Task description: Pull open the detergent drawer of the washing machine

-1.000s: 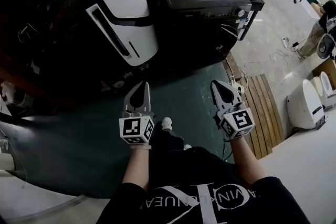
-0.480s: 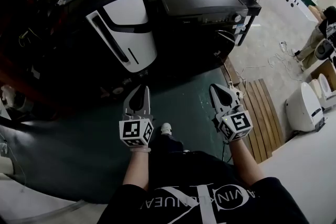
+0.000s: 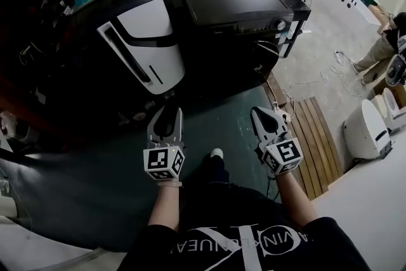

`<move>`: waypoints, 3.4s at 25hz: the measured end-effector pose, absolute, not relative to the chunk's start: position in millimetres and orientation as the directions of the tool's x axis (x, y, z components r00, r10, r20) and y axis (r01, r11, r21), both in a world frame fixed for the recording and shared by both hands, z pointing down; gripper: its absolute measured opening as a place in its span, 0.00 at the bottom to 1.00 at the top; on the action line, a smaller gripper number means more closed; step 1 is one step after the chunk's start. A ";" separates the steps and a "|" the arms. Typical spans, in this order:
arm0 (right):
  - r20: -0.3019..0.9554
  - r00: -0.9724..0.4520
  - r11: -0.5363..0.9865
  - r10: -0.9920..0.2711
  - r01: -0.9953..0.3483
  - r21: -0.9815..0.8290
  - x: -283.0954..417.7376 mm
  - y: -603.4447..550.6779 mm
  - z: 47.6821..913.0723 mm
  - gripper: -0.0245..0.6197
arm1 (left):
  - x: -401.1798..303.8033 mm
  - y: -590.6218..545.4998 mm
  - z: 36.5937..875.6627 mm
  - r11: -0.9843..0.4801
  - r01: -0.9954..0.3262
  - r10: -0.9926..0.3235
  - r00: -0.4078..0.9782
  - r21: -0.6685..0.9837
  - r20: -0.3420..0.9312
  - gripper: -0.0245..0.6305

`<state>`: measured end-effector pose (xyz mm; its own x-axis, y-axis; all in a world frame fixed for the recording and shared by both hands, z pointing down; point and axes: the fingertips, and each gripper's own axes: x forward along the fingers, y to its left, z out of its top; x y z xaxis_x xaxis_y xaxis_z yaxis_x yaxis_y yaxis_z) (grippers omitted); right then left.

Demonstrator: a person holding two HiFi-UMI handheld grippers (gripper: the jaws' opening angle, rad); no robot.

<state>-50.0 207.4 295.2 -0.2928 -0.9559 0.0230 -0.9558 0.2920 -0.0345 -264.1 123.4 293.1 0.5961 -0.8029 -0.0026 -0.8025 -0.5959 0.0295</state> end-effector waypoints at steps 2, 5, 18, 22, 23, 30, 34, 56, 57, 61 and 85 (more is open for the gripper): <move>0.025 -0.289 0.288 -0.957 -0.957 -0.036 -42.2 202.3 295.9 0.06 | -259.8 116.0 297.1 -0.591 -0.806 -0.807 0.591 0.038 0.008 0.23; 0.028 -0.283 0.282 -0.959 -0.959 -0.034 -26.9 189.8 300.4 0.06 | -249.3 100.8 306.2 -0.578 -0.815 -0.815 0.579 0.042 0.019 0.23; 0.056 -0.302 0.301 -0.952 -0.953 -0.025 49.9 99.4 311.3 0.06 | -178.9 12.3 321.0 -0.557 -0.831 -0.828 0.556 0.009 0.069 0.23; 0.075 -0.332 0.332 -0.940 -0.943 -0.012 64.6 67.2 317.3 0.06 | -160.1 -18.7 322.7 -0.550 -0.835 -0.832 0.549 0.017 0.074 0.23; 0.080 -0.337 0.336 -0.938 -0.942 -0.018 68.1 59.7 319.3 0.06 | -155.0 -25.1 324.6 -0.551 -0.834 -0.831 0.551 0.018 0.078 0.23; 0.109 -0.362 0.361 -0.926 -0.932 -0.027 91.5 9.7 332.0 0.06 | -119.9 -67.5 338.9 -0.565 -0.825 -0.819 0.565 0.026 0.100 0.23; 0.118 -0.379 0.380 -0.918 -0.925 -0.010 94.2 -14.9 336.3 0.06 | -108.5 -90.5 342.4 -0.573 -0.819 -0.813 0.572 0.026 0.104 0.23; 0.205 -0.477 0.476 -0.855 -0.878 -0.060 88.5 -97.5 379.4 0.06 | -72.9 -134.5 377.7 -0.563 -0.818 -0.800 0.575 0.113 0.175 0.23; 0.207 -0.480 0.478 -0.852 -0.876 -0.064 90.9 -100.8 381.8 0.06 | -69.8 -136.8 380.3 -0.559 -0.821 -0.801 0.571 0.119 0.180 0.23; 0.211 -0.492 0.488 -0.845 -0.870 -0.075 98.1 -115.1 393.0 0.06 | -59.8 -148.2 391.6 -0.550 -0.824 -0.802 0.566 0.133 0.190 0.23; 0.230 -0.574 0.558 -0.786 -0.819 -0.135 94.9 -172.7 472.7 0.06 | -11.1 -216.1 477.8 -0.457 -0.840 -0.828 0.522 0.292 0.206 0.23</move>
